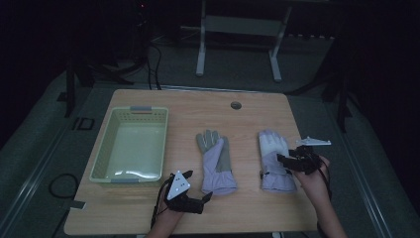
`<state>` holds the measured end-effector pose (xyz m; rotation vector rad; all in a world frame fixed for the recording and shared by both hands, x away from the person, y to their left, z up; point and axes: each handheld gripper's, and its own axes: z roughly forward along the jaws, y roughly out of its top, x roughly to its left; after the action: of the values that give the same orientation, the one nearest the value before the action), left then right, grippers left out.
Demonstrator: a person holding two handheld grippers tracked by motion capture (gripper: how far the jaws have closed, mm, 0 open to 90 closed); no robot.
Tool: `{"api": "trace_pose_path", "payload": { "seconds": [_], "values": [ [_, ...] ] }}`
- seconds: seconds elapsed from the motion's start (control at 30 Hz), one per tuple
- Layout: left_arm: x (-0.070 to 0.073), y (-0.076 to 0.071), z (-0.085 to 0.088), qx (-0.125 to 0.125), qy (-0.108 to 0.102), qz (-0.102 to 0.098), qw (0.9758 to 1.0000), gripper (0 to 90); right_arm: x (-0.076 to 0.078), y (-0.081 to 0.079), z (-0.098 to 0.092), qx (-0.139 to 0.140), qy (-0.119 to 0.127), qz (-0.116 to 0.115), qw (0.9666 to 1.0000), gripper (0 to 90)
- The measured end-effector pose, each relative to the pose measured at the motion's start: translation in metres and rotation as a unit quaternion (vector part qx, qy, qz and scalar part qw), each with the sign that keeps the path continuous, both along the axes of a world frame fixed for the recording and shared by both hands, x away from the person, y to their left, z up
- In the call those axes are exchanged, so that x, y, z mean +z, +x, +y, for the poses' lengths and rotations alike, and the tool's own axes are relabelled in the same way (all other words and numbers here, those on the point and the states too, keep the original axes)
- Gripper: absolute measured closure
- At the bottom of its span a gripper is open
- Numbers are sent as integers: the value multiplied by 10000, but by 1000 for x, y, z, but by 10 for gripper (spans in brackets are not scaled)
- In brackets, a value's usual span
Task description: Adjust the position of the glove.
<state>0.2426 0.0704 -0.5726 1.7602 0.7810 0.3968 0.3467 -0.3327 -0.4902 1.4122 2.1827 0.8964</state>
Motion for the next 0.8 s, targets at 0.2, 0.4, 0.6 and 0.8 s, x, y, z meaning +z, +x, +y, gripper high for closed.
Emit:
{"api": "trace_pose_path", "payload": {
  "seconds": [0.2,0.4,0.6,0.8],
  "values": [
    [0,0,0,-10,4,-5,10000,7,-11,4,-1,327,-70,104,9994,417],
    [0,0,0,-2,18,-1,10000,6,-39,9,2,206,14,393,9990,423],
    [0,0,0,5,30,-2,10000,7,-50,4,5,243,-153,177,9994,402],
    [0,0,0,13,32,1,10000,6,-53,4,0,311,78,195,9993,436]
  ]
}}
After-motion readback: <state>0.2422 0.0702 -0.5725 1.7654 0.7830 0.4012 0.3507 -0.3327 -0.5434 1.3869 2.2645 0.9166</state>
